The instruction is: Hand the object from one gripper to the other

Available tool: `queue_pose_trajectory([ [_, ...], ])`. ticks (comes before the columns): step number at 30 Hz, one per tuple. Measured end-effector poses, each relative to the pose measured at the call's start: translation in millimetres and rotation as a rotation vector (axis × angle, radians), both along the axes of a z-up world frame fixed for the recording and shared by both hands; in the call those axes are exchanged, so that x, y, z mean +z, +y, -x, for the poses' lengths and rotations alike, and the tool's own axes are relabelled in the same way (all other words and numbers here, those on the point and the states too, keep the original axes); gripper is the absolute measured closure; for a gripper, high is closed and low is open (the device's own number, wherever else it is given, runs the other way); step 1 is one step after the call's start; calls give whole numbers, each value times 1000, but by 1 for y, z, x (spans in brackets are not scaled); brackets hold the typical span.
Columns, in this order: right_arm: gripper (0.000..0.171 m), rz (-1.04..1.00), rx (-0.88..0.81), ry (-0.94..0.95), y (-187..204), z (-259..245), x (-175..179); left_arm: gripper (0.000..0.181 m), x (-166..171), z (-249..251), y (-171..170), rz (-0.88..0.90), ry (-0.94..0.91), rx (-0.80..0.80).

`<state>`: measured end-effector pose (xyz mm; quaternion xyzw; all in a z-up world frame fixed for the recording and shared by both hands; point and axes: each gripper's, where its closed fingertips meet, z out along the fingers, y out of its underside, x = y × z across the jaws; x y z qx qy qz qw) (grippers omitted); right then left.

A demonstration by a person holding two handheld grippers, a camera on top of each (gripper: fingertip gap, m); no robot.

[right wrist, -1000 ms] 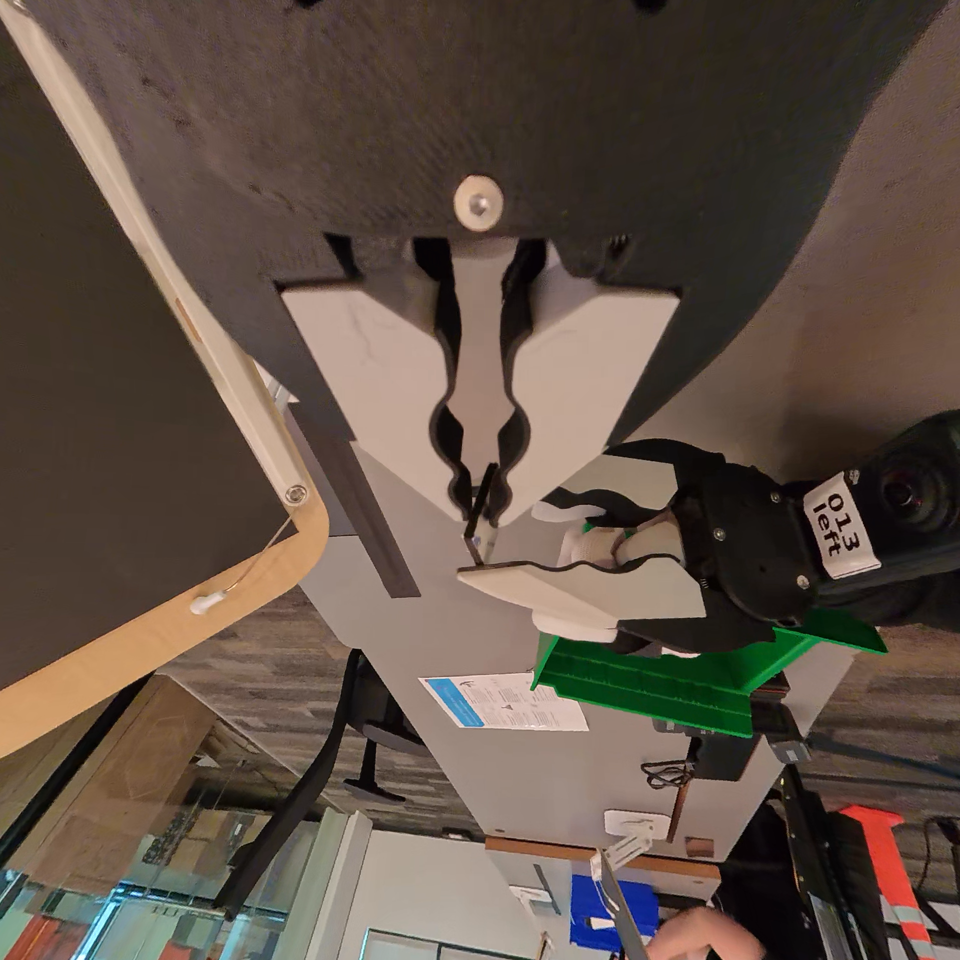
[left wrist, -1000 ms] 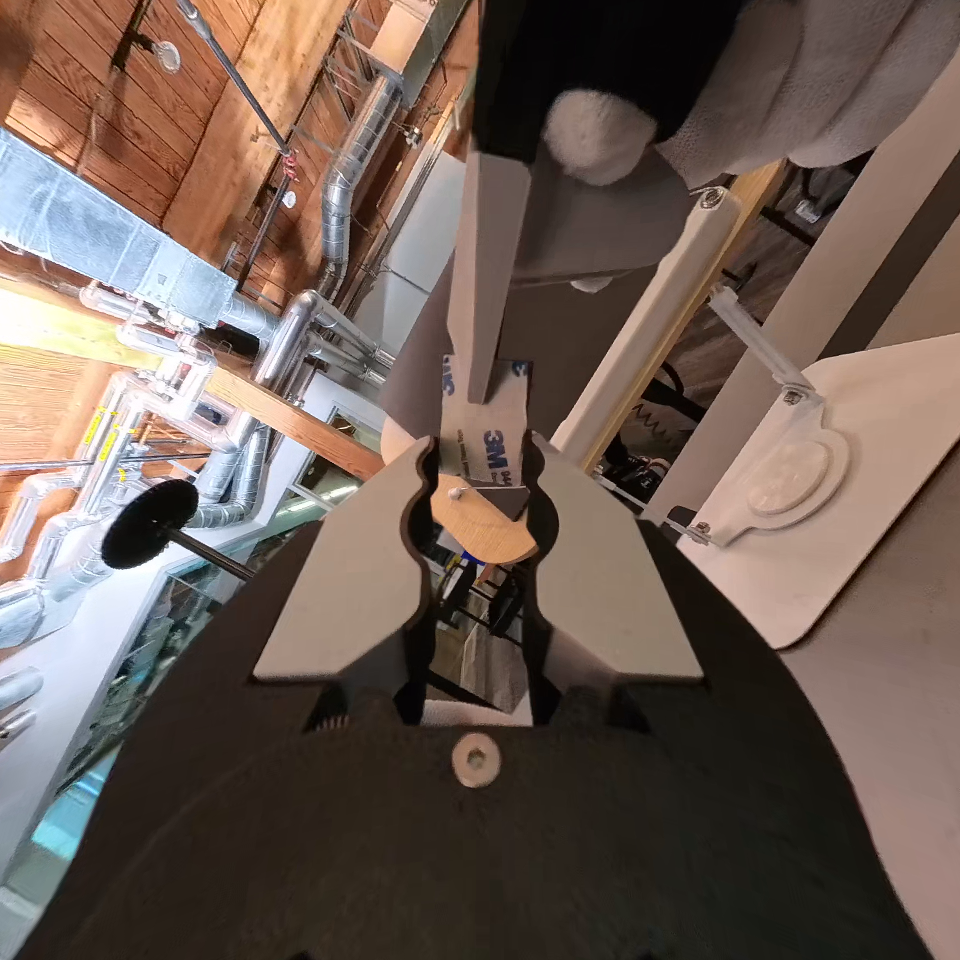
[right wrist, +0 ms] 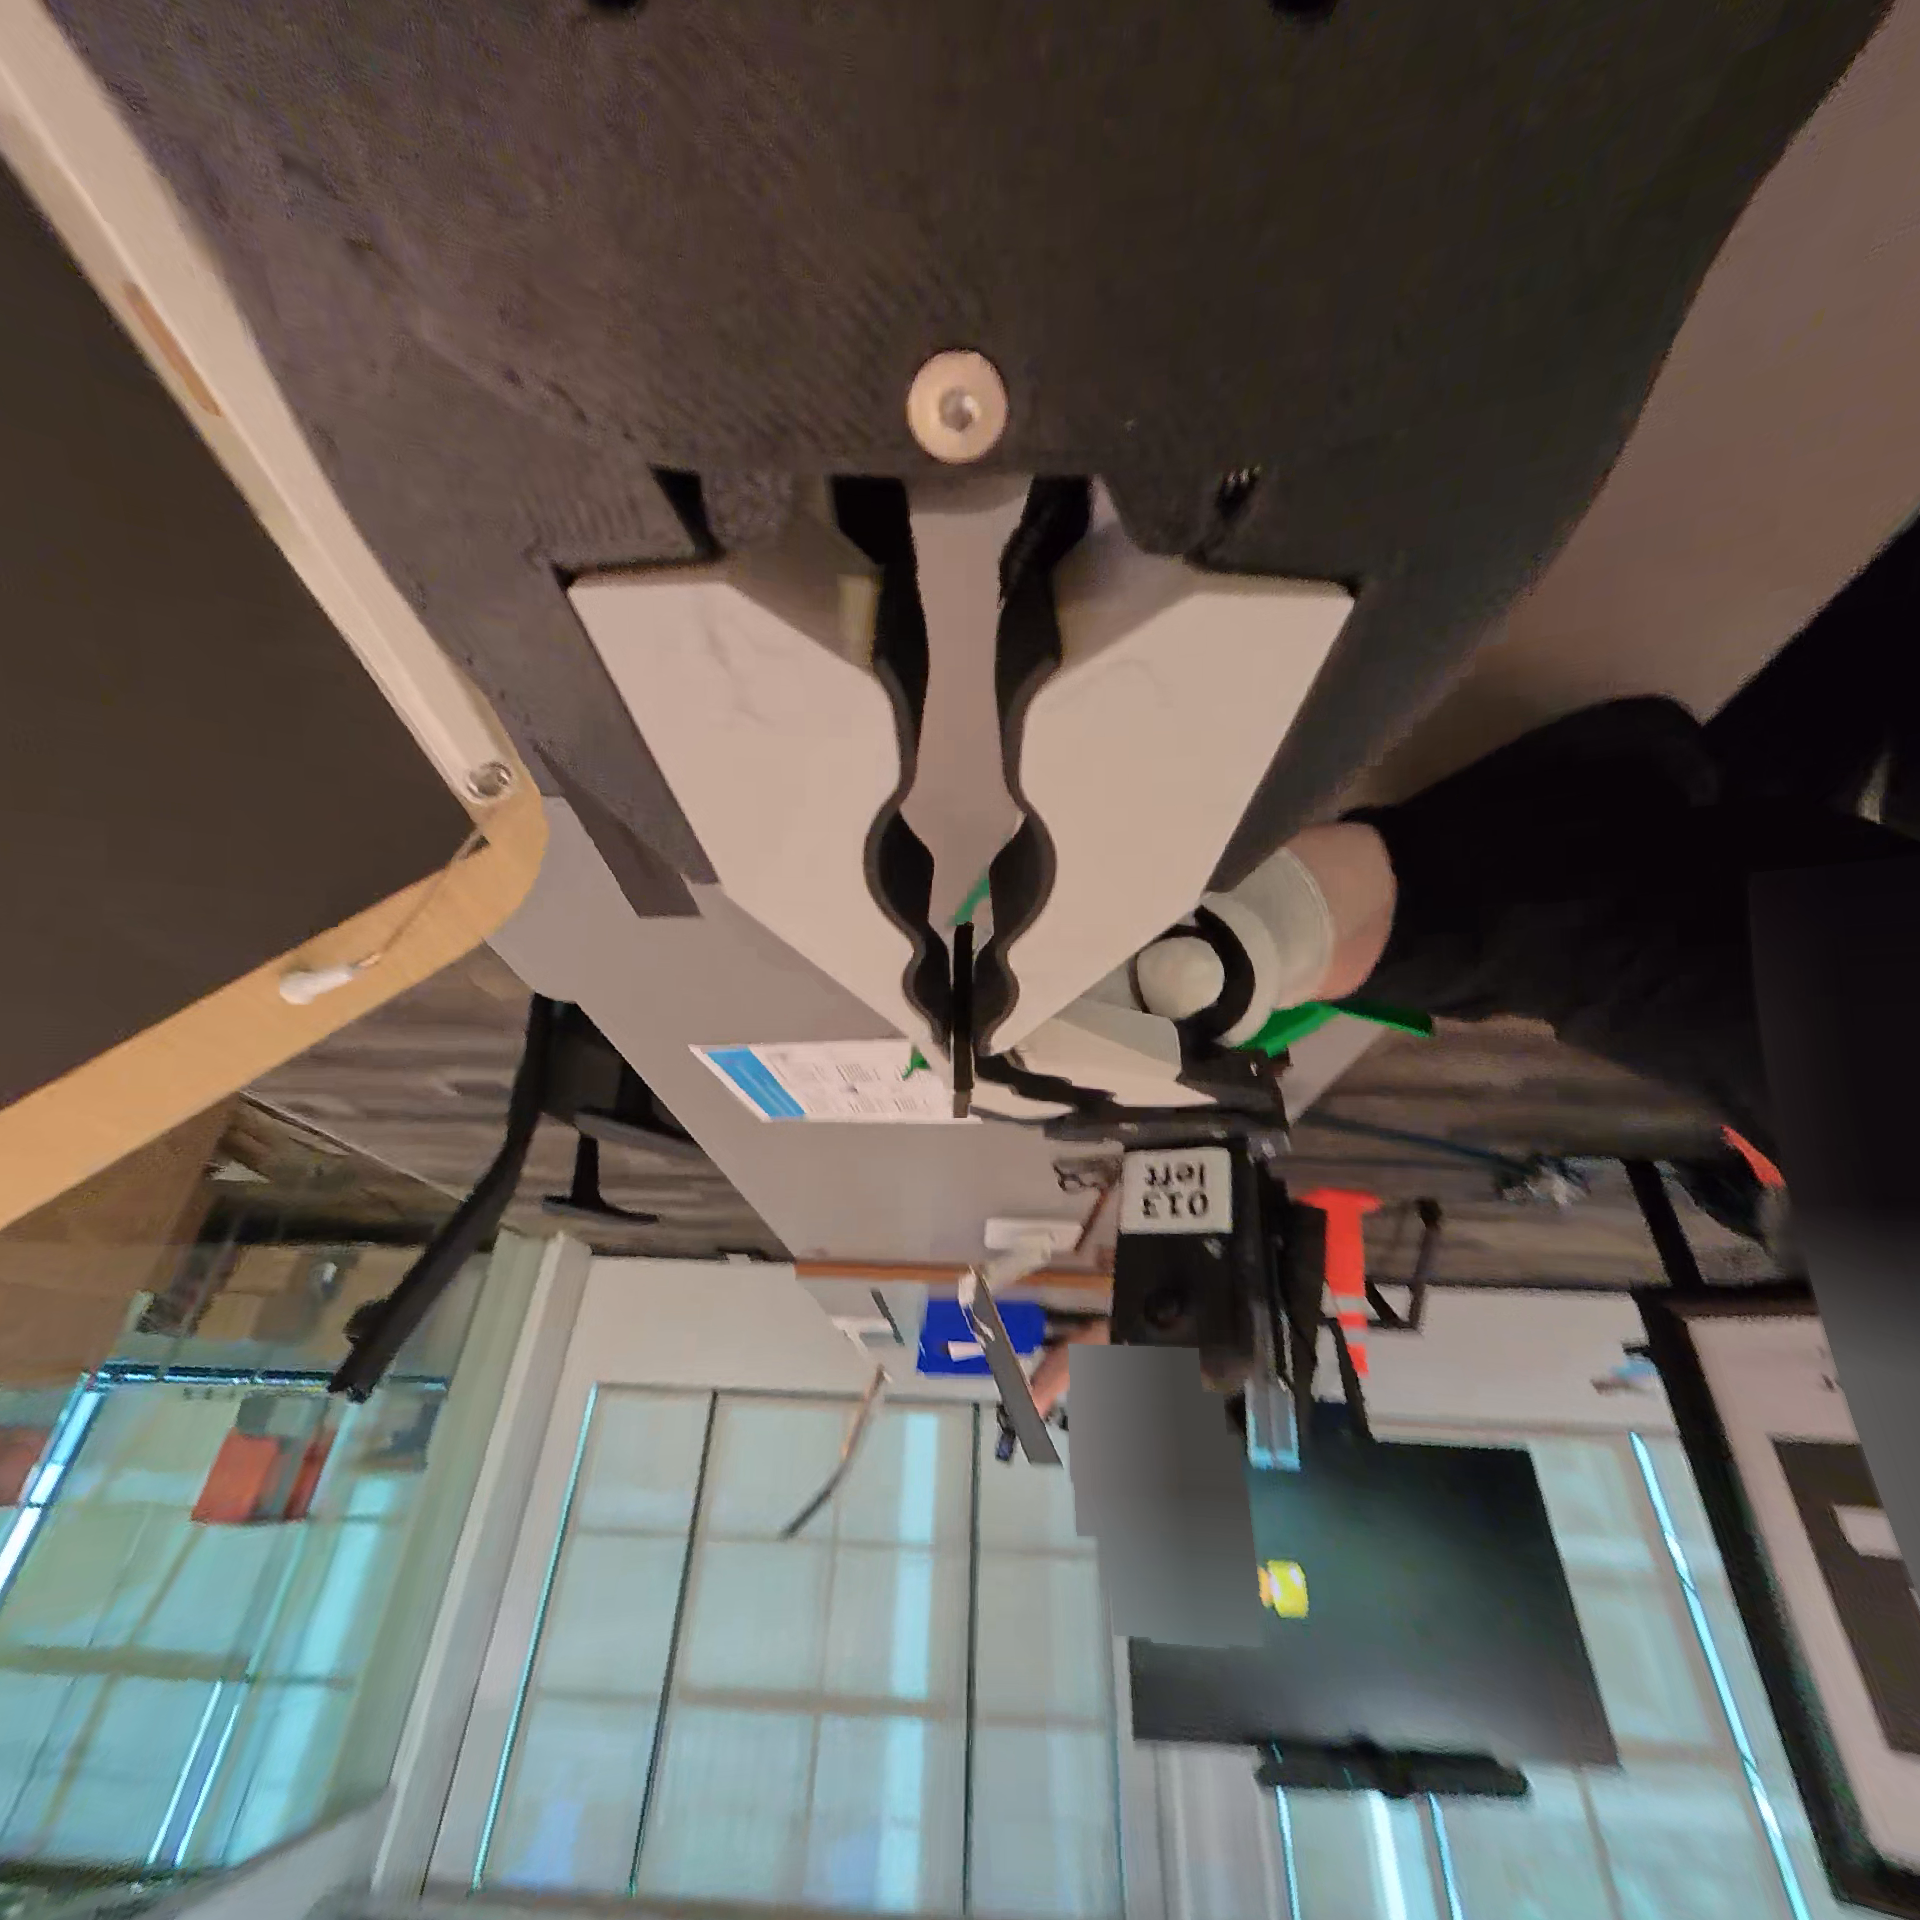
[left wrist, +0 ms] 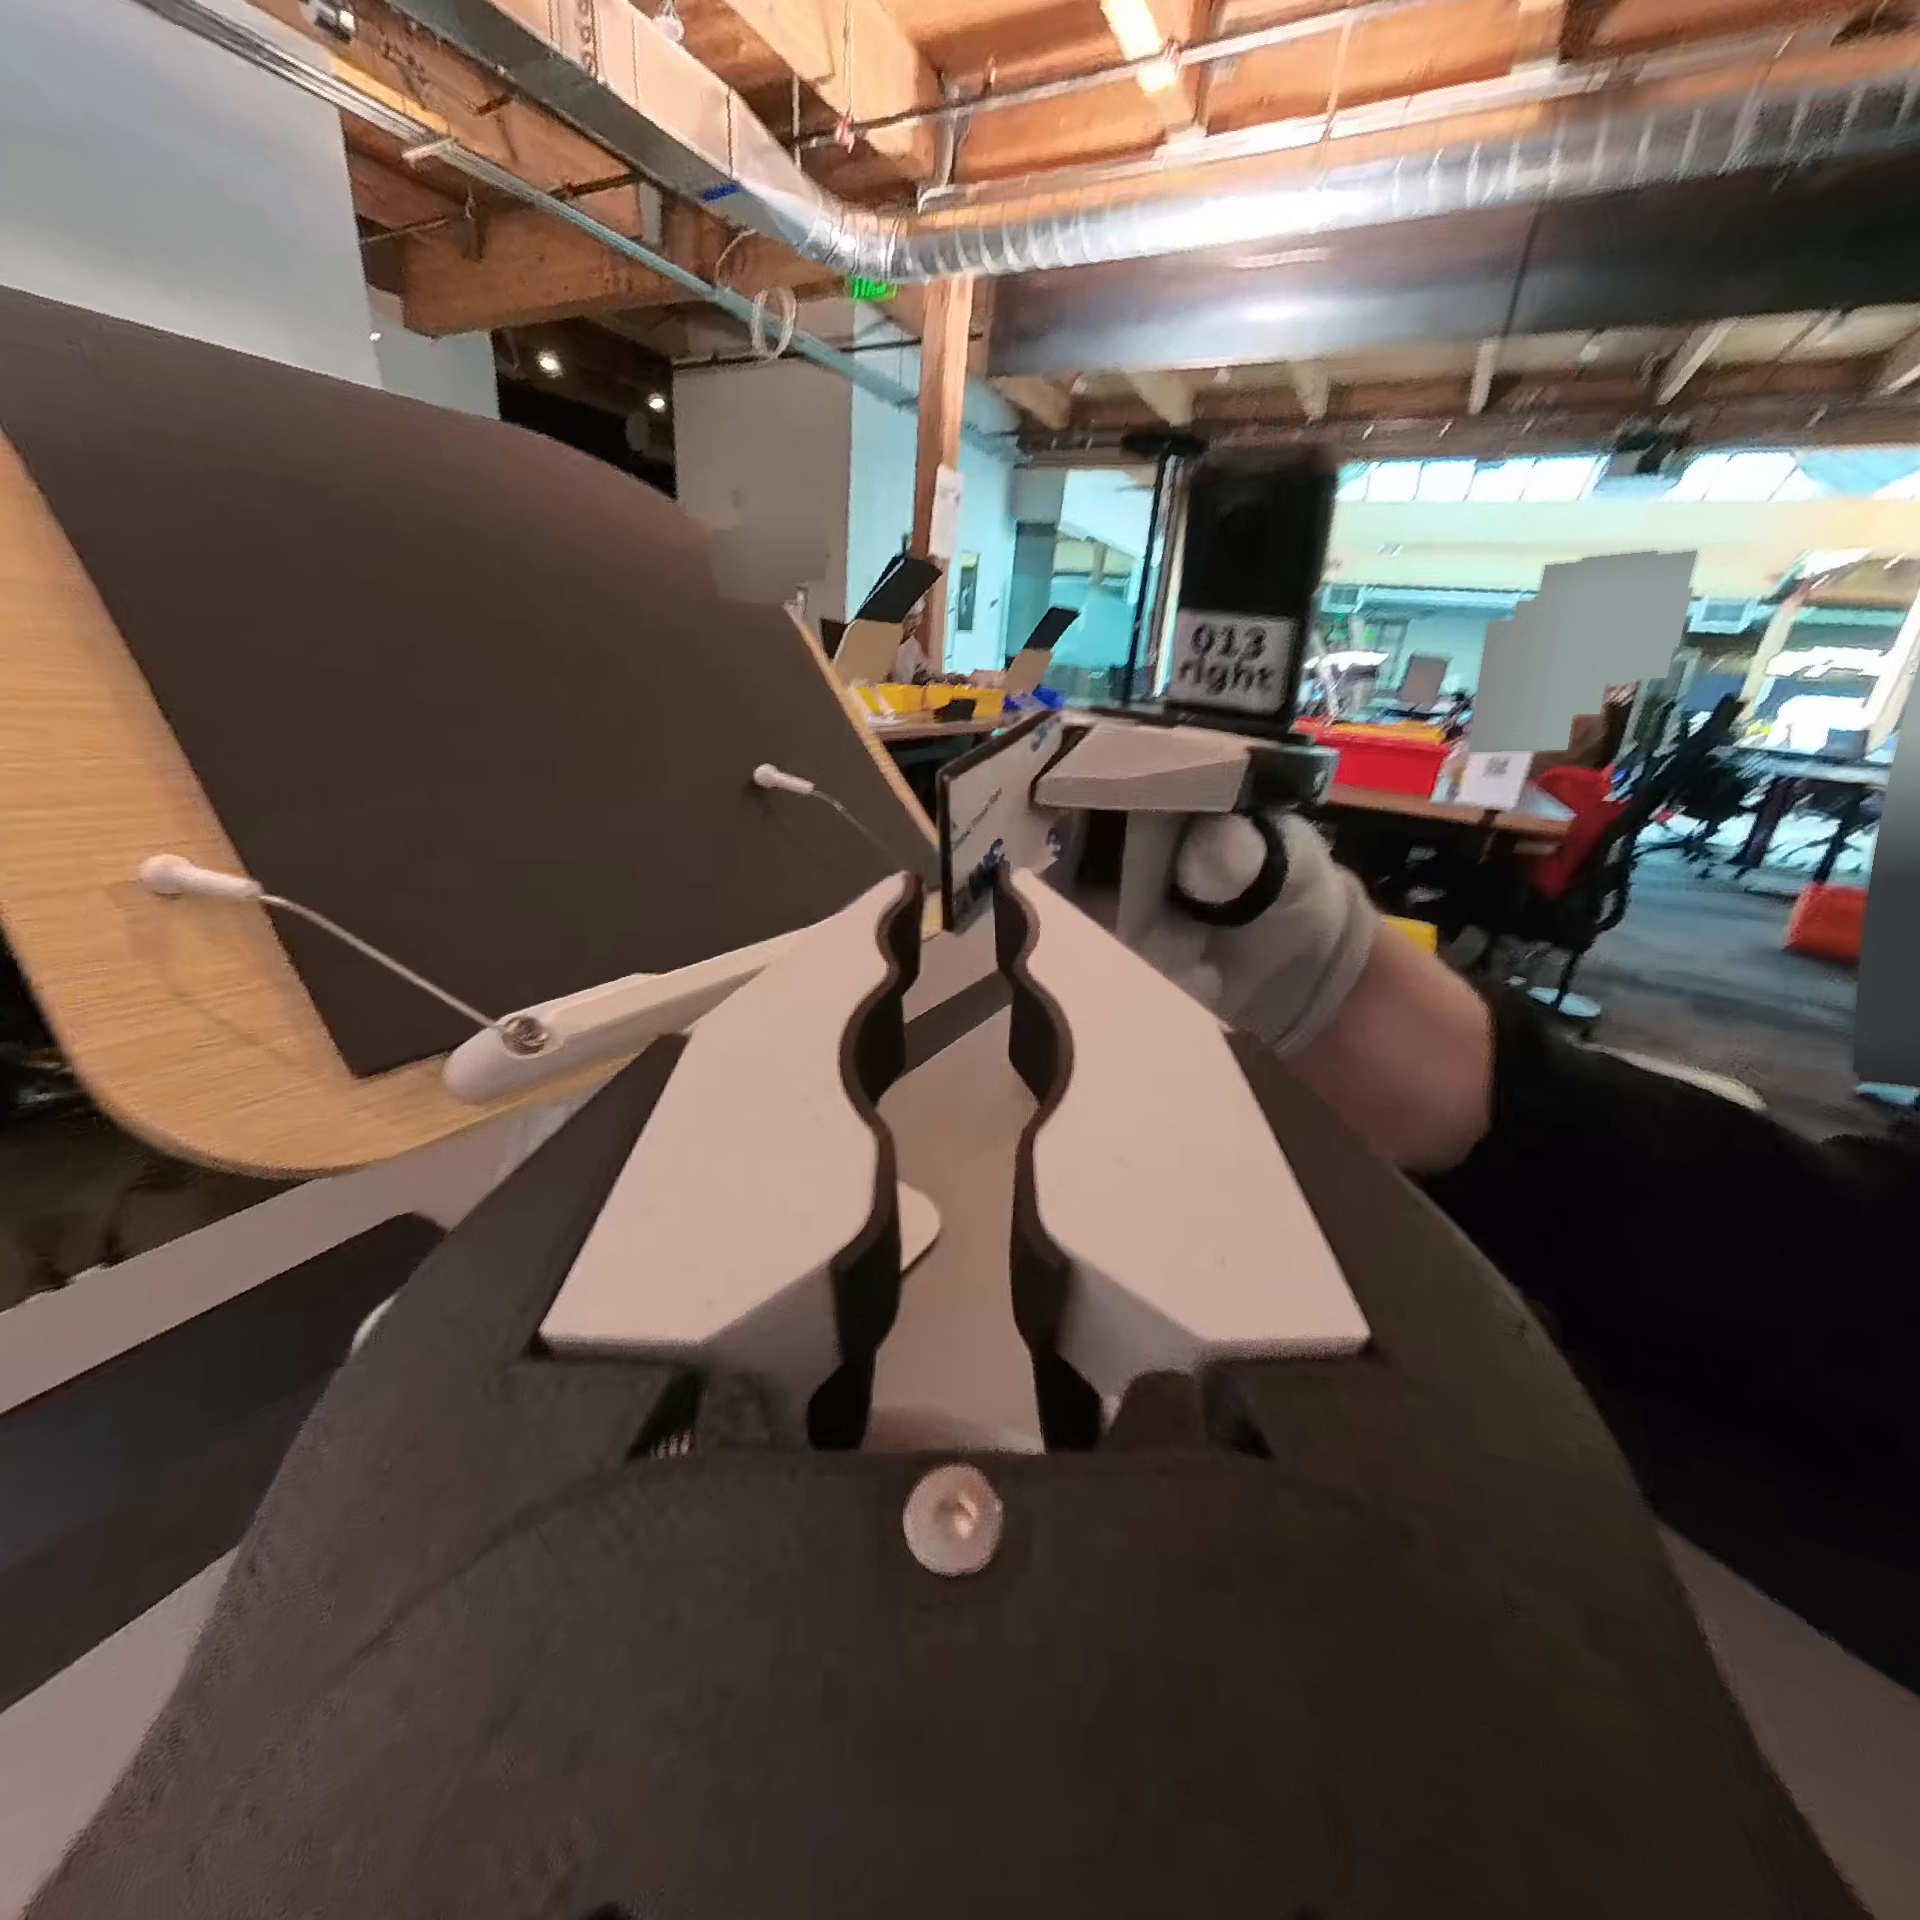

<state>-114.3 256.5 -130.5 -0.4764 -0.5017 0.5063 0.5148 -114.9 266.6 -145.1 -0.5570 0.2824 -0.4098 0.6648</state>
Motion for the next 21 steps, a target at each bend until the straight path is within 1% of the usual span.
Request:
queue_pose_trajectory([
  [3,170,53,42,82,-1,2,4,175,6,2,-4,3,-58,-32],
  [6,170,95,49,105,2,3,4,178,7,4,-3,7,-68,-34],
  [7,168,85,25,90,5,4,1,179,5,4,-2,8,-48,-28],
  [8,155,65,-9,54,9,5,-3,180,4,6,1,8,-21,-1],
  [9,147,30,-27,22,10,3,-6,180,2,8,4,2,11,29],
  [10,146,-13,-49,0,11,1,-6,180,1,8,5,-7,55,47],
  [11,146,-66,-85,-37,13,-3,-7,180,-2,10,7,-25,129,85],
  [12,146,-135,-117,-90,13,-6,-9,180,-7,11,11,-65,243,146],
  [16,147,-487,-264,-350,11,-20,-17,180,-35,15,14,-262,800,344],
  [18,149,-665,-317,-476,9,-22,-24,180,-47,13,12,-301,972,380],
  [19,149,-732,-325,-521,7,-21,-27,179,-50,15,14,-325,1045,425],
  [21,152,-836,-317,-608,3,-15,-39,180,-58,12,14,-369,1160,462],
])
